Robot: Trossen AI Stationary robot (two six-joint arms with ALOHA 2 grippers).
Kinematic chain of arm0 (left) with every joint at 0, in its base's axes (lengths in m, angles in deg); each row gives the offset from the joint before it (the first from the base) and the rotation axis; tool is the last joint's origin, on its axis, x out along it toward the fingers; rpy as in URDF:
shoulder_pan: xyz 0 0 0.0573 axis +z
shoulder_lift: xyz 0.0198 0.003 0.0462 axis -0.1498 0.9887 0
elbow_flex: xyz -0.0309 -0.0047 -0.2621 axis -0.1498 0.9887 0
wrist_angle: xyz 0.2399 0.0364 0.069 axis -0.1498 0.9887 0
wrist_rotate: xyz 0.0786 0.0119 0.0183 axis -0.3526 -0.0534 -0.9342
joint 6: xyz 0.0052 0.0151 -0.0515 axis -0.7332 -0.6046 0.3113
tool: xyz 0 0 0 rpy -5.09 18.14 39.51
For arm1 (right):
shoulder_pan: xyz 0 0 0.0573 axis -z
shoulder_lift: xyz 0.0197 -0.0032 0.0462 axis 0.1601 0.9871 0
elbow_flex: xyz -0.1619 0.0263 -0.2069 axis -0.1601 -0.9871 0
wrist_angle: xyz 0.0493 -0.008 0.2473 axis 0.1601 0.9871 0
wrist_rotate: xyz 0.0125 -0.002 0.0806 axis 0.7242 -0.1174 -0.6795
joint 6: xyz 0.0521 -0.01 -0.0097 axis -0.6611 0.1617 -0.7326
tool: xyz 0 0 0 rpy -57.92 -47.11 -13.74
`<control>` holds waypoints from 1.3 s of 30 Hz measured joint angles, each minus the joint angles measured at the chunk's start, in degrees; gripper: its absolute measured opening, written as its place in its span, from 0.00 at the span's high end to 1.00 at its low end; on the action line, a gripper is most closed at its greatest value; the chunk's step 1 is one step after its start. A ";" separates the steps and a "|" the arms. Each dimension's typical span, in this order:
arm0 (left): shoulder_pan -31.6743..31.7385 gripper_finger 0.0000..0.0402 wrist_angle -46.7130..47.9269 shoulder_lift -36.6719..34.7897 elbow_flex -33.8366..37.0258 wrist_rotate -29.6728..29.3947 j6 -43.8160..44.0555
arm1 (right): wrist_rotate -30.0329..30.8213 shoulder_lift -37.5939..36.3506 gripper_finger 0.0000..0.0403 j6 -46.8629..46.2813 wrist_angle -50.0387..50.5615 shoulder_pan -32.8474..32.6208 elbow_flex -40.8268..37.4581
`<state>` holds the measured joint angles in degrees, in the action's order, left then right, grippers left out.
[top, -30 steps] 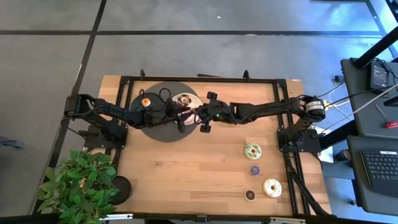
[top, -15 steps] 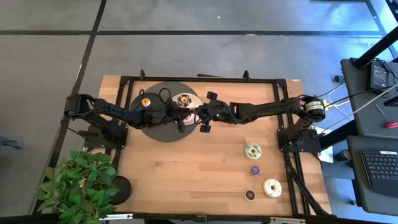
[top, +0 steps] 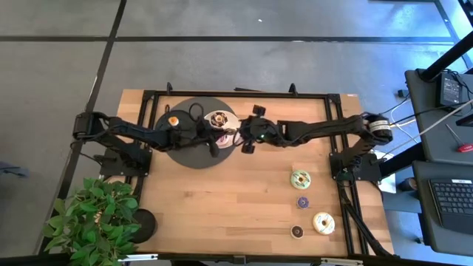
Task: Pick & Place donuts
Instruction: Put the small brown donut on the black plate
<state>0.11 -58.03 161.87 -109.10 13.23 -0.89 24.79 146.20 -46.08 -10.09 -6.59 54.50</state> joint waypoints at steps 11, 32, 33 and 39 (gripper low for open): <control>6.80 0.98 43.65 -21.28 -0.02 3.10 12.97 | -8.56 -8.91 0.58 -8.10 14.78 4.32 -1.98; 22.42 0.98 65.45 -30.69 4.47 2.03 19.58 | -8.69 -8.90 0.59 -8.93 16.80 4.77 -2.43; 23.21 0.98 64.33 -30.69 5.00 2.96 19.60 | -8.69 -8.89 0.59 -8.93 16.82 4.77 -2.43; 26.87 0.97 57.46 -30.69 8.28 6.98 19.66 | -8.69 -8.89 0.59 -8.93 17.43 4.77 -2.43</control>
<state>26.98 -0.57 131.19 -100.82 20.21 18.76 16.10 137.31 -55.01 7.35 -1.81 52.07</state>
